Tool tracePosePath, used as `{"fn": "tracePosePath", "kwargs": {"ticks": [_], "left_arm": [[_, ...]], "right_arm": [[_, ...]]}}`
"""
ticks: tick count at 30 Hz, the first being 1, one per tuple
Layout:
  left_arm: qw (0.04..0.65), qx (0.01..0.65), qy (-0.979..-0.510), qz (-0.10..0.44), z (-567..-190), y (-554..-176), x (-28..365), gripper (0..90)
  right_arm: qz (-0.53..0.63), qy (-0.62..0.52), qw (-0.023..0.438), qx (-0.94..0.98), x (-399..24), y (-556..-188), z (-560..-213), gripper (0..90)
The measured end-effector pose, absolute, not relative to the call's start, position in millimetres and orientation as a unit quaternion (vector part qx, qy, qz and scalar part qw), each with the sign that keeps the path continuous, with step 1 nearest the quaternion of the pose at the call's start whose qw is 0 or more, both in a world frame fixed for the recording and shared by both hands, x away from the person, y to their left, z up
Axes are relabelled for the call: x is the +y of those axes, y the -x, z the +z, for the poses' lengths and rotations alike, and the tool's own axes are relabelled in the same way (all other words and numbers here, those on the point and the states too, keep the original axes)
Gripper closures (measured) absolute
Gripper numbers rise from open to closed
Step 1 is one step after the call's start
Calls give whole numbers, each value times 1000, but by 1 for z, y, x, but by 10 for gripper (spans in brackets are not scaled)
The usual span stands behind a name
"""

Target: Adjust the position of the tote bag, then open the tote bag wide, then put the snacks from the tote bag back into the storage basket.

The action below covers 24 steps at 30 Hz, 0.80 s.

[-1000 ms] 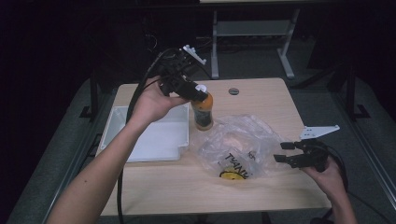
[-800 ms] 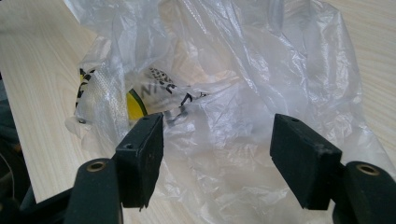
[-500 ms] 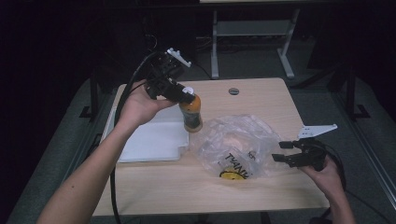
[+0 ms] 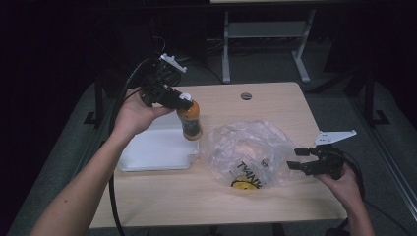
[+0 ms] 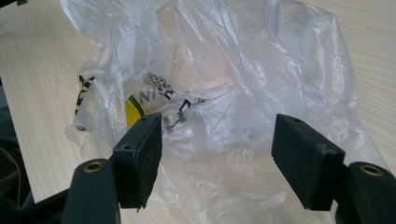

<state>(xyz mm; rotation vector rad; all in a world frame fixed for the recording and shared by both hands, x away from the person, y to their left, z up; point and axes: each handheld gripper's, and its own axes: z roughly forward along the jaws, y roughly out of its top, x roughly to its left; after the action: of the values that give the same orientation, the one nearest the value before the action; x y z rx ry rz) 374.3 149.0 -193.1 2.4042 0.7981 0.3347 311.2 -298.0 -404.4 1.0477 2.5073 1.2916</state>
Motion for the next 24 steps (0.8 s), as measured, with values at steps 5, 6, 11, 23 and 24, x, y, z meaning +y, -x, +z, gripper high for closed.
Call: {"fn": "tracePosePath", "kwargs": {"ticks": [5, 6, 11, 23, 24], "left_arm": [[288, 306, -898, 129, -195, -374, 156, 595], [288, 309, -897, 129, -197, -374, 158, 595], [286, 313, -897, 126, -201, -375, 164, 595], [280, 318, -896, 131, -204, -374, 170, 595], [281, 320, -895, 131, -205, -374, 170, 595]], "right_arm": [[427, -347, 66, 832, -298, -311, -405, 331], [427, -346, 67, 833, -298, -311, -404, 331], [429, -346, 65, 832, -296, -311, -403, 331], [427, -346, 64, 833, -297, -312, -403, 331], [429, -346, 65, 832, -297, -312, -403, 331]]}}
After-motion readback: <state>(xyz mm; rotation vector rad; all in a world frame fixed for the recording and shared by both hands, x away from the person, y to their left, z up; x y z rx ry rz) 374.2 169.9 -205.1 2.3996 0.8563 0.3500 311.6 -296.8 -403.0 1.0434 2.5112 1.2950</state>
